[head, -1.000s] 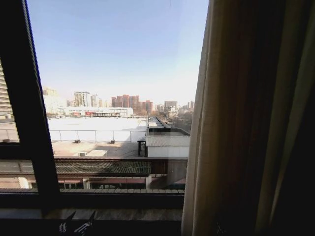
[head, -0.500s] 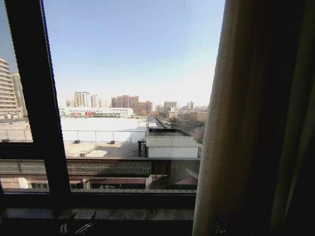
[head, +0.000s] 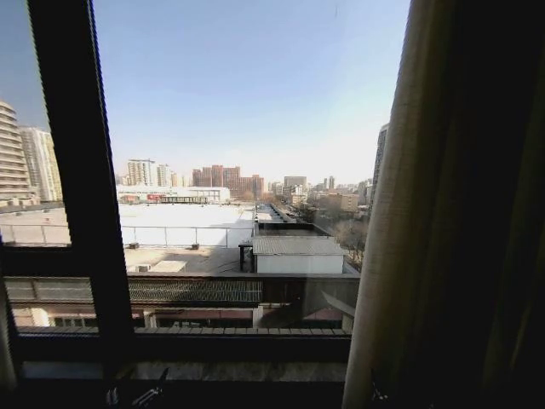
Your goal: Open the curtains by pulling them apart, changing their state from closed to fully open.
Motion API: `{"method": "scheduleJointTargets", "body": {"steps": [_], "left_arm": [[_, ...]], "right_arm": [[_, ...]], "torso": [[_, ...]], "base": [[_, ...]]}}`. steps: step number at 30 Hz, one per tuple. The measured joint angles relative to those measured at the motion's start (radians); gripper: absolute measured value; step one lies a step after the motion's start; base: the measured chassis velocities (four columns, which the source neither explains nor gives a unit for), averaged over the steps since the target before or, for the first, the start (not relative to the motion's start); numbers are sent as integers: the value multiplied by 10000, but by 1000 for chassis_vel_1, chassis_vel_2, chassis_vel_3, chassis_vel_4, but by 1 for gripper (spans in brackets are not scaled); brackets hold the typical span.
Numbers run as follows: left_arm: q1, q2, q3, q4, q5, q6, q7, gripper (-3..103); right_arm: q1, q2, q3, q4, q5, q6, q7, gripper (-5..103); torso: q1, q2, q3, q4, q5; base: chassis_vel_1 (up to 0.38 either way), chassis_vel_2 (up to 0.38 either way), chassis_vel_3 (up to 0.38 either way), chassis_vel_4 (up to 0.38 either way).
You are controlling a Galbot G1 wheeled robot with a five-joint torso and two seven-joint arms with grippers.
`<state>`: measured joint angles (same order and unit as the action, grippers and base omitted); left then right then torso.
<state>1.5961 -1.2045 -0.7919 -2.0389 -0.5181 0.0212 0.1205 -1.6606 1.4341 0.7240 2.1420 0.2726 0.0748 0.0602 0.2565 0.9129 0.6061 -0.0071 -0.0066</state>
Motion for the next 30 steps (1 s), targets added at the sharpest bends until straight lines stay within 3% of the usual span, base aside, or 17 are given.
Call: {"method": "scheduleJointTargets", "body": {"steps": [10, 21, 30], "left_arm": [[37, -114, 30, -12, 215, 6, 0, 100], [290, -287, -74, -80, 506, 8, -5, 100], [260, -135, -68, -3, 309, 161, -37, 100]], "right_arm": [[352, -255, -186, -110, 251, -375, -144, 100], [1794, -1080, -94, -1124, 845, -848, -65, 100], [2926, -934, -356, -1898, 899, -1290, -86, 100]], "torso": [[-1, 0, 0, 1, -3], [-1, 0, 0, 2, -2], [0, 0, 1, 3, -3]], "base": [[0, 0, 0, 0], [0, 0, 0, 0], [0, 0, 0, 0]]}}
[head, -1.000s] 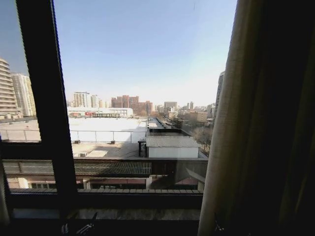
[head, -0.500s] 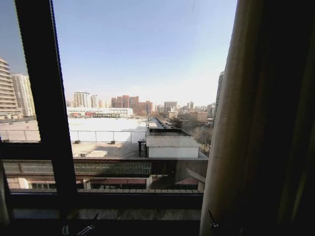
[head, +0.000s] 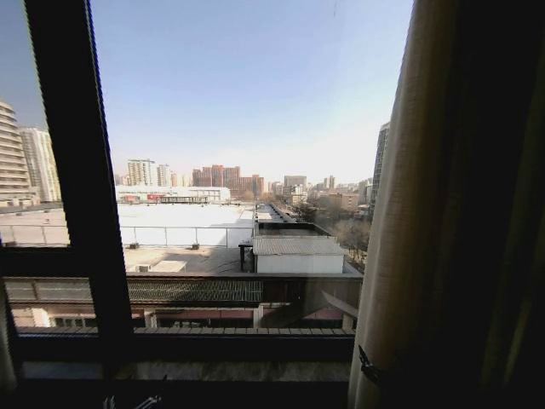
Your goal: Open the curtains by pulling them apart, changing their state from closed to fully open.
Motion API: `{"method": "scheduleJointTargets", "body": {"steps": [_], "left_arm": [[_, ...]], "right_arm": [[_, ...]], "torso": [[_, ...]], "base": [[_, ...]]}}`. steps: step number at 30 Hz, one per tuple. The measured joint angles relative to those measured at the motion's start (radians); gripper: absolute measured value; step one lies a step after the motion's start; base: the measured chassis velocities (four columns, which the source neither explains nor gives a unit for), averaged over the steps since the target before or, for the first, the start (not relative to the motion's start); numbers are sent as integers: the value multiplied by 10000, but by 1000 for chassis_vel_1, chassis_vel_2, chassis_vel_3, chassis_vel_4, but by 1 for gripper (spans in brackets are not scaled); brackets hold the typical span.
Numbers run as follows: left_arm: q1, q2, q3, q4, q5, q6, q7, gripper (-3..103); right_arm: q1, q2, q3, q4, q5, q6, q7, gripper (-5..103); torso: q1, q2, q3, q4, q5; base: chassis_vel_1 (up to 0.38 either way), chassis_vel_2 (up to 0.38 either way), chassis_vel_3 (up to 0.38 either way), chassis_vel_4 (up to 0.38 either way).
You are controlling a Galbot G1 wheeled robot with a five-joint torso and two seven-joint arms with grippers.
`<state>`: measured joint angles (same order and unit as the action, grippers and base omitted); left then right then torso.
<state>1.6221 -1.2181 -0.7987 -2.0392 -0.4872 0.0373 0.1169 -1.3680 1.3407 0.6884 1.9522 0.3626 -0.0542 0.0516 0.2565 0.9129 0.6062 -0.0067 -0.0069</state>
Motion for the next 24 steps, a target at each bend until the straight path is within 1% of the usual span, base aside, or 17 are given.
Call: {"method": "scheduleJointTargets", "body": {"steps": [2, 6, 9, 17, 24], "left_arm": [[-74, 80, 38, 18, -17, 54, -2, 100], [-181, 69, 87, 10, -23, 168, -8, 100], [-232, 8, 148, 21, -17, 199, -12, 100], [-215, -78, 112, 48, 28, 181, -4, 100], [-262, -148, 101, 124, 104, 167, -2, 100]], "right_arm": [[158, 110, -50, -129, -35, -63, -23, 100], [338, 115, -100, -369, -50, -81, -23, 100], [398, 9, -103, -524, -50, -85, -25, 100], [622, -567, -212, -952, 81, -109, -43, 100], [923, -737, -381, -1387, 194, -134, -64, 100]], "torso": [[0, 0, 0, -5, 0], [0, 1, 0, -2, 0], [0, 0, 0, -4, -1], [0, 0, -1, -3, 0], [0, 0, -1, -3, 1]], "base": [[0, 0, 0, 0], [0, 0, 0, 0], [0, 0, 0, 0], [0, 0, 0, 0], [0, 0, 0, 0]]}}
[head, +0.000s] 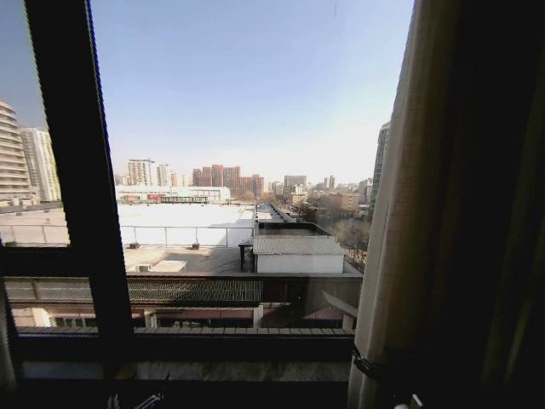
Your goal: Open the curtains by pulling them apart, changing their state from closed to fully open.
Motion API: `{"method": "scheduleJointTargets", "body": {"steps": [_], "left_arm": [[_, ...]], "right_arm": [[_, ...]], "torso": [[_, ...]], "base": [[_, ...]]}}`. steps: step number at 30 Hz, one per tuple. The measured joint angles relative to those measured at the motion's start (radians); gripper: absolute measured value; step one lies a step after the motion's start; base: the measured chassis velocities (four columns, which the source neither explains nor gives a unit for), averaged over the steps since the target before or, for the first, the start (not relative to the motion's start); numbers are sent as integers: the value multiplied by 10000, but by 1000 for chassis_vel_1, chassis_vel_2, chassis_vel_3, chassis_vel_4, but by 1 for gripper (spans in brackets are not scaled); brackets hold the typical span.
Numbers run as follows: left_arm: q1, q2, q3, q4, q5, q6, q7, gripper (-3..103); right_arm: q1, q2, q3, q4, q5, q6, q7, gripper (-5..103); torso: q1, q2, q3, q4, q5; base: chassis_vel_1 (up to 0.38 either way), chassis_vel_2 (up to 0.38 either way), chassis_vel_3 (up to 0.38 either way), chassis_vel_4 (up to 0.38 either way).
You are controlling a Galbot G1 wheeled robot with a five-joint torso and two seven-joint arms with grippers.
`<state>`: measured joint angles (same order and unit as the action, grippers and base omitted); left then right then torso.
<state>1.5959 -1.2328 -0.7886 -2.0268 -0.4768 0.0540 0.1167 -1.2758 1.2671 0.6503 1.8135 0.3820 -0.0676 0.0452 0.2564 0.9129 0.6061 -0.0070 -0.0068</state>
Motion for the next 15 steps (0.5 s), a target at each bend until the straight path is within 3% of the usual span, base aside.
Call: {"method": "scheduleJointTargets", "body": {"steps": [11, 15], "left_arm": [[-34, -33, -30, 64, 41, -6, 0, 100], [-65, -42, 18, 73, 59, -6, 0, 100]], "right_arm": [[622, -568, 3, -596, 318, 12, -30, 102], [731, -684, 30, -655, 462, 16, -21, 88]], "torso": [[0, 0, 0, 0, 0], [1, -1, 1, 0, 0]], "base": [[0, 0, 0, 0], [0, 0, 0, 0]]}}
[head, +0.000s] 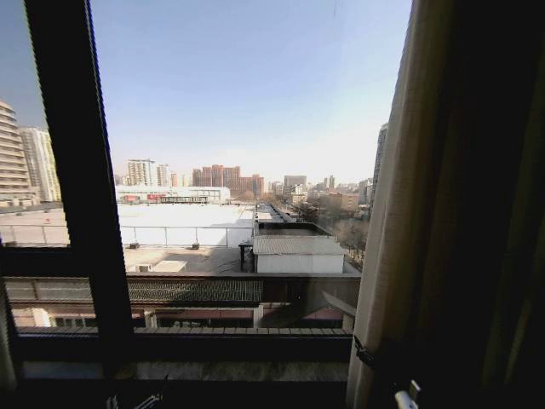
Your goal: Open the curtains by pulling them apart, changing their state from closed to fully open.
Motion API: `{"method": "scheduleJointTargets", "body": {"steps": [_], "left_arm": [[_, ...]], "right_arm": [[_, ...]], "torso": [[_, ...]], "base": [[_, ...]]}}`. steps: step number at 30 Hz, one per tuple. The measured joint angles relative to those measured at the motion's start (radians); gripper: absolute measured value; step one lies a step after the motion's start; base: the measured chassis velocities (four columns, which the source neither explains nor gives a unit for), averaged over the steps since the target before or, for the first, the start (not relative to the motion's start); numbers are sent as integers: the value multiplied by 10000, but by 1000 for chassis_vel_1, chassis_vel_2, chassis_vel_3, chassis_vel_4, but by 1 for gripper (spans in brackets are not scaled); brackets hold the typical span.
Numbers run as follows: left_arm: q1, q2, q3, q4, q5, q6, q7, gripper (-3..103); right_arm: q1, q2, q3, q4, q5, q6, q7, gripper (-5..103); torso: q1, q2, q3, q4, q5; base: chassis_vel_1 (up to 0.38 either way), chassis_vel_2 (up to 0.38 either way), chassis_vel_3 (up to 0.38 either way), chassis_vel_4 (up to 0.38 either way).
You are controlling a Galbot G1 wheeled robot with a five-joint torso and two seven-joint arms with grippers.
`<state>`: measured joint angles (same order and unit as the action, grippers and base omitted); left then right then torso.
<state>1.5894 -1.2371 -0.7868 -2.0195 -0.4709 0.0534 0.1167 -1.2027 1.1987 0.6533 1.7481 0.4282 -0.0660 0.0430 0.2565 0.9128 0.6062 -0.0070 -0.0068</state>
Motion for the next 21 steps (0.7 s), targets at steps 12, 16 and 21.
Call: {"method": "scheduleJointTargets", "body": {"steps": [12, 16, 21], "left_arm": [[-7, 7, 18, 40, 6, 2, 1, 100], [-1, 30, 16, 38, 6, 2, 4, 100], [-3, 48, 16, -1, -5, 0, 6, 100]], "right_arm": [[44, -302, 194, 175, 294, 17, 118, 38], [-5, -412, 236, 299, 395, 18, 162, 22], [-96, -494, 269, 426, 473, 14, 251, 6]], "torso": [[0, 1, -1, 0, 0], [0, 1, -1, 0, -1], [0, 1, -1, 0, -1]], "base": [[0, 0, 0, 0], [0, 0, 0, 0], [0, 0, 0, 0]]}}
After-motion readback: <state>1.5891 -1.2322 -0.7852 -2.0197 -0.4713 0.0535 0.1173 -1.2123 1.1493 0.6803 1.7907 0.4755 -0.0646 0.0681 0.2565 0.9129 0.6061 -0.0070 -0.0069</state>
